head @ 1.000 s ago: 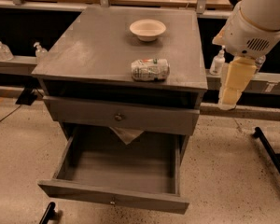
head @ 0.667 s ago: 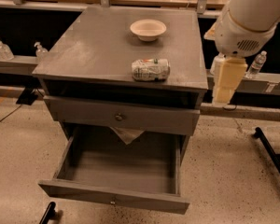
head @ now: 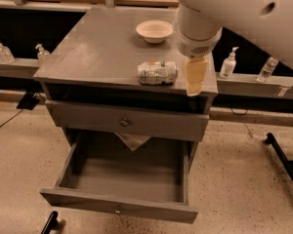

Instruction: Place 7up can into middle drawer

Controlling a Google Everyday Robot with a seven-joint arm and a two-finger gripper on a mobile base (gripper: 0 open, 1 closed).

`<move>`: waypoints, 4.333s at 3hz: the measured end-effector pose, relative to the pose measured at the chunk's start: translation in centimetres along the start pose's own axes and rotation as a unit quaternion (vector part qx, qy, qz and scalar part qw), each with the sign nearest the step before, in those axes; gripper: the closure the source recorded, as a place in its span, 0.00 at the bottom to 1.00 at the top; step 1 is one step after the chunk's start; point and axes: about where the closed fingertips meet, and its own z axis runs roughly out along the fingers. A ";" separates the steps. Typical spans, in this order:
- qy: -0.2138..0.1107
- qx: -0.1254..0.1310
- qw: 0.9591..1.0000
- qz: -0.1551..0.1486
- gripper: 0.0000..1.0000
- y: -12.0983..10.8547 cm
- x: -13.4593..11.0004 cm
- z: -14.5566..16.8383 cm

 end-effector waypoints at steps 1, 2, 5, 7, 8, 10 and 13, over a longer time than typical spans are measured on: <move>-0.018 0.002 1.000 0.017 0.00 -1.9 0.0 4.2; -0.069 -0.035 0.995 0.063 0.00 -1.7 -0.6 8.4; -0.161 -0.063 0.979 0.106 0.00 -1.1 -3.1 13.6; -0.188 -0.072 0.975 0.097 0.49 -0.9 -3.8 12.8; -0.182 -0.075 0.976 0.090 0.72 -0.7 -3.7 13.0; -0.223 -0.047 0.969 0.093 1.00 0.5 -2.6 8.5; -0.244 -0.061 0.951 0.179 1.00 6.3 -0.7 11.0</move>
Offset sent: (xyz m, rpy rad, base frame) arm 0.0868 0.0127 -0.0993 0.3408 0.1941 -0.0688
